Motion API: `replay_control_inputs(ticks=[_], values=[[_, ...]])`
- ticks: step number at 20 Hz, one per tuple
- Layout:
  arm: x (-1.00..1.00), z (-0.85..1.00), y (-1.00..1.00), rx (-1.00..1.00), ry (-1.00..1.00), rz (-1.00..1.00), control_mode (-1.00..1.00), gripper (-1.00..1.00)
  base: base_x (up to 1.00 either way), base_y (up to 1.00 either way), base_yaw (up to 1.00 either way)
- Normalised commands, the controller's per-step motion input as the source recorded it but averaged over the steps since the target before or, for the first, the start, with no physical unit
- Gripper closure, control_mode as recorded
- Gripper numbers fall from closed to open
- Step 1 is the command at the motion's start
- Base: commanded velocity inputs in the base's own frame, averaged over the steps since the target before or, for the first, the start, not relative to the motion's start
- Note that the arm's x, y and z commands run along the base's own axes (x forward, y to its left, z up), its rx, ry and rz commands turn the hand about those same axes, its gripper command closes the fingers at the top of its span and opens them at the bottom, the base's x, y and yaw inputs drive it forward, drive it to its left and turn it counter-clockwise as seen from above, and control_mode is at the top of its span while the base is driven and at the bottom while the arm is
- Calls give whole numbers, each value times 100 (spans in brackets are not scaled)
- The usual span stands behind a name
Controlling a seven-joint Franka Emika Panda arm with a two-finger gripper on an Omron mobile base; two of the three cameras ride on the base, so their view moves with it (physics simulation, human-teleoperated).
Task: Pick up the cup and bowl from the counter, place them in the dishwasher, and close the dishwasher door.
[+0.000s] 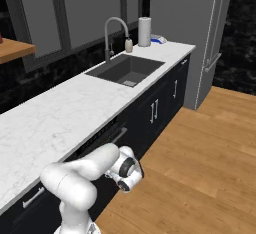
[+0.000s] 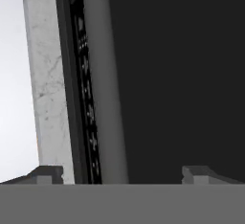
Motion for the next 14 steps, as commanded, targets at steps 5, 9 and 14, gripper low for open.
replay_control_inputs(ticks=[5, 9, 14], values=[[47, 0, 98, -19, 10, -9, -100, -100, 0, 0, 0], [35, 0, 85, -18, 13, -14, -100, -100, 0, 0, 0], [17, 7, 81, -16, 11, -17, -100, -100, 0, 0, 0]])
